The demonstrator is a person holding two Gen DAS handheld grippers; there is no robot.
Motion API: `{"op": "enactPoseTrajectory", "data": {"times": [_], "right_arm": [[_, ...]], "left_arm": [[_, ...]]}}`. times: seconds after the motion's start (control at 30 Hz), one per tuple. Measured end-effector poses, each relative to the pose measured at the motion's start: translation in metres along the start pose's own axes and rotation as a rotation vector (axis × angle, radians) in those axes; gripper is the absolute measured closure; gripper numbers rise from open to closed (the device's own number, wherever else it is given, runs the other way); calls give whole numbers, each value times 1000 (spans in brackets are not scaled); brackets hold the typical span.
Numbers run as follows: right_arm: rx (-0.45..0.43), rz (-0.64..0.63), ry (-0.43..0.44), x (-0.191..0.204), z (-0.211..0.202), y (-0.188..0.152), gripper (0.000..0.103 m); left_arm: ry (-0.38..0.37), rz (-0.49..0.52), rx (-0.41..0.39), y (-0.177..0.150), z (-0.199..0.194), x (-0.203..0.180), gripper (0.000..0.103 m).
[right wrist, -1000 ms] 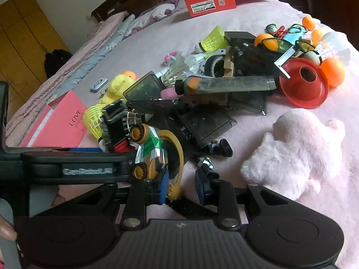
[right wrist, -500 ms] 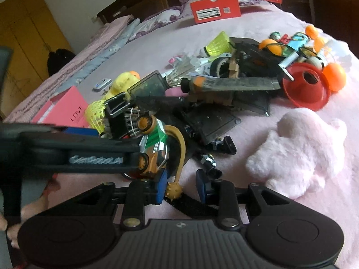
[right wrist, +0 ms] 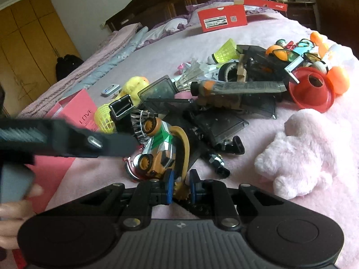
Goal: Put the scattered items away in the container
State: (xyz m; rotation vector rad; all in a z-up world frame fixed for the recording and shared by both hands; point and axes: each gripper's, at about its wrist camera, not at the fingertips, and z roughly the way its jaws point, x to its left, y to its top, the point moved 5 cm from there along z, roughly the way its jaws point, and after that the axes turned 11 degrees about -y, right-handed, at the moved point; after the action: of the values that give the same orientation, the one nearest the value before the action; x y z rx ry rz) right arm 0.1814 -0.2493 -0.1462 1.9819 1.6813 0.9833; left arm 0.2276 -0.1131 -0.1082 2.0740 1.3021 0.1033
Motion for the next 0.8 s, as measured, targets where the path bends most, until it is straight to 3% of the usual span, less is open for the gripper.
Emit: {"op": "enactPoseTrajectory", "data": {"times": [0.07,0.17,0.33,0.4,0.67,0.8], "right_arm": [[-3,-7,-3,1,-1,-1,86],[-8,-1,-3,0,-2,-2,86],[-26,-9,3,2,-2,-2,87],[-49,-4,16,3,-6,-1,87],[-92,10,120,15,-48,-10,88],[-47,36,195,20,-72,-31,88]], "left_arm": [[5,37,-5,-2,1,-12,26],[1,31,-34,-9,-5,-20,29],[2,-46,-59,-8,-7,-7,35],[-1,-80,-63,-7,-9,-2,43],[-39,-102,-98,-36,-56,-2,44],[-95,-129,-48,-55,-62,0,44]]}}
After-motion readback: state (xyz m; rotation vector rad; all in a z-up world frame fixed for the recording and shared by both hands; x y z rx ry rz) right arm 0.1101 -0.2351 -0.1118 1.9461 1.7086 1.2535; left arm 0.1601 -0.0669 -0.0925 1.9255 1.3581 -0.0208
